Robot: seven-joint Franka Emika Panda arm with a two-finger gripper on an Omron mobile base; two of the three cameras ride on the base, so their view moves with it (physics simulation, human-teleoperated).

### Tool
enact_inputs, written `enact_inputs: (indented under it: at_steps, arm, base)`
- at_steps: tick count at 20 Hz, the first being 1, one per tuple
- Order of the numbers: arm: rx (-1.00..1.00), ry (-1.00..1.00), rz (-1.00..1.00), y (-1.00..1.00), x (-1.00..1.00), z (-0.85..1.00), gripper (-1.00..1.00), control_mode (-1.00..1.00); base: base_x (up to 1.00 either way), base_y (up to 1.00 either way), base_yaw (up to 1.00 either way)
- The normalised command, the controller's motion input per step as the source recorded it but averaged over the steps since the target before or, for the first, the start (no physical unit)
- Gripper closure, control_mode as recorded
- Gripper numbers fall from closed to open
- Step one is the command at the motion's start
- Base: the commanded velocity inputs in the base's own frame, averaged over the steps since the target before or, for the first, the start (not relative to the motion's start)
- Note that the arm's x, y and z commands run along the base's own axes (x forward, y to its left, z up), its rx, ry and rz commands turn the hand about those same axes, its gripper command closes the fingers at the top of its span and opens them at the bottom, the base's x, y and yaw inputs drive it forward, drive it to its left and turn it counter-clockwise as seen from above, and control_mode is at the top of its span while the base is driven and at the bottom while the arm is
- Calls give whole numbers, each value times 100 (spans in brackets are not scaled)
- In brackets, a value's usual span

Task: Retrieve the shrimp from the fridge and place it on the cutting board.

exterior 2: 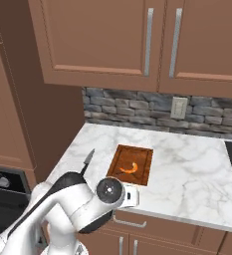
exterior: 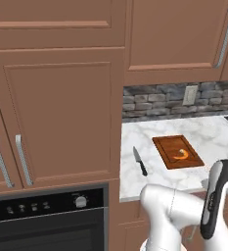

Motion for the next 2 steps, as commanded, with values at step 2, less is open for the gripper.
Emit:
enact_inputs:
  at_steps: [2]
  arm:
    - [-55,-93,0,82,-95,9,-100,-100]
  base:
    - [0,0,0]
